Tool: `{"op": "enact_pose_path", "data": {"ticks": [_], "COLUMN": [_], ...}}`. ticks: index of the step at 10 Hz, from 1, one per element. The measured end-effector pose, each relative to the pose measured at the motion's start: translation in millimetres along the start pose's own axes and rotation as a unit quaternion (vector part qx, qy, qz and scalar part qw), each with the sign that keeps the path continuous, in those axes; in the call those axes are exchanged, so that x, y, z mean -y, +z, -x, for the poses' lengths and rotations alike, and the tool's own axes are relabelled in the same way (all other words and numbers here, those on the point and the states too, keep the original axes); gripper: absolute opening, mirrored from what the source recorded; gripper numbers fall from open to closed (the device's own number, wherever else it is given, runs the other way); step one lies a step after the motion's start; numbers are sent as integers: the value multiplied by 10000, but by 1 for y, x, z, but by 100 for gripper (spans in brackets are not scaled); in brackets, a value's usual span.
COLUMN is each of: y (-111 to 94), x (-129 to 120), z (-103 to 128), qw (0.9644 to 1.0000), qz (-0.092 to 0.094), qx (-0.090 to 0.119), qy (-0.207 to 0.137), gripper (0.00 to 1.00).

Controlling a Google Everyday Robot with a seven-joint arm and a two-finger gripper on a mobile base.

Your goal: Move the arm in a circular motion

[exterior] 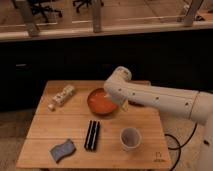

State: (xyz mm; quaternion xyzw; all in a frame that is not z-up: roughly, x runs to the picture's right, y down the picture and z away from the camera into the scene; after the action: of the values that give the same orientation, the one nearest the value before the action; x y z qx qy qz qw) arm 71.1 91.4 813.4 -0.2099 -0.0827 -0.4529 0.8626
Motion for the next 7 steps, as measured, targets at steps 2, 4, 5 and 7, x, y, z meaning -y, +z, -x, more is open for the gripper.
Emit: {"op": "enact_pose_path", "data": {"ticks": [2,4,5,7], "y": [2,3,4,6], "x": [5,15,13,3], "z": [2,9,7,4], "qw": [9999,9998,9998,9996], "qz": [16,8,27,75], "qx": [-22,-27,-38,-58], "qy": [-118,-186,-191,-254], "gripper": [80,80,80,80]}}
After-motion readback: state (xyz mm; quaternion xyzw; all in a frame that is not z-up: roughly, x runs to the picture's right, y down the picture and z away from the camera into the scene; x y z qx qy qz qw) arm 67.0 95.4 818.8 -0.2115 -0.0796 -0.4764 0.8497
